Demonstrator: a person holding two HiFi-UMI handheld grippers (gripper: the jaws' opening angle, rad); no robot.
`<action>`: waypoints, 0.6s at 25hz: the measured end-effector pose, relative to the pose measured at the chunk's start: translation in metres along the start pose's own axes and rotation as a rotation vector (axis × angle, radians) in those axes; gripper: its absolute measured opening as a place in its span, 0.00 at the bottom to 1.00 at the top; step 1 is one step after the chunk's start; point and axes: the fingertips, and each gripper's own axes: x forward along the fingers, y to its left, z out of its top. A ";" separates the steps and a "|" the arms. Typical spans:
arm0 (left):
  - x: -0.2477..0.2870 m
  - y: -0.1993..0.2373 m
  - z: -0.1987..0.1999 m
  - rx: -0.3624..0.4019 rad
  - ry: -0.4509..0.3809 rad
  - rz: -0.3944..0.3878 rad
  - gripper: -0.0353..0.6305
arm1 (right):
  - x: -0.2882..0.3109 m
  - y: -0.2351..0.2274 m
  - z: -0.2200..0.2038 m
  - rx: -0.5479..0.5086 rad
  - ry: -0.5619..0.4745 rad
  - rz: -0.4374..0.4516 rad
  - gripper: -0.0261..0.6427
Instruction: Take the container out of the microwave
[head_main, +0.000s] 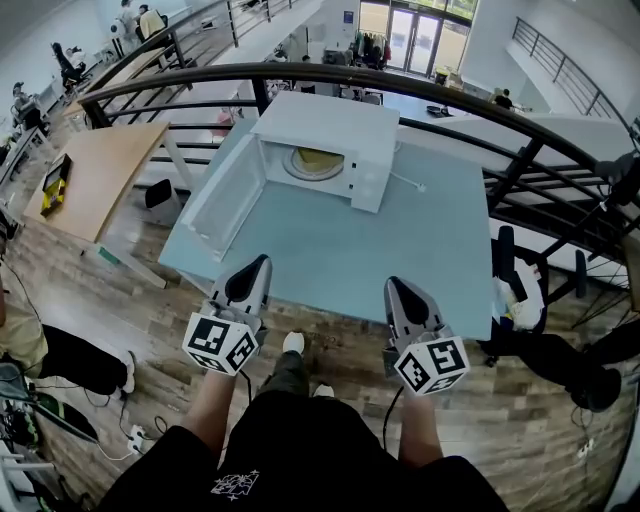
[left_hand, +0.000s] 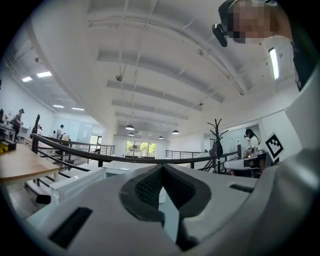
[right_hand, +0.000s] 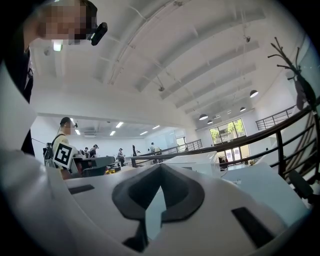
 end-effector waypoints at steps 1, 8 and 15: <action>0.002 0.003 -0.001 -0.004 -0.001 0.003 0.06 | 0.003 0.001 0.000 -0.002 0.000 0.004 0.05; 0.025 0.028 -0.009 -0.020 0.023 0.014 0.06 | 0.032 -0.007 -0.004 -0.013 0.020 0.007 0.05; 0.063 0.055 -0.015 -0.014 0.039 0.008 0.06 | 0.072 -0.024 -0.005 -0.035 0.042 -0.012 0.05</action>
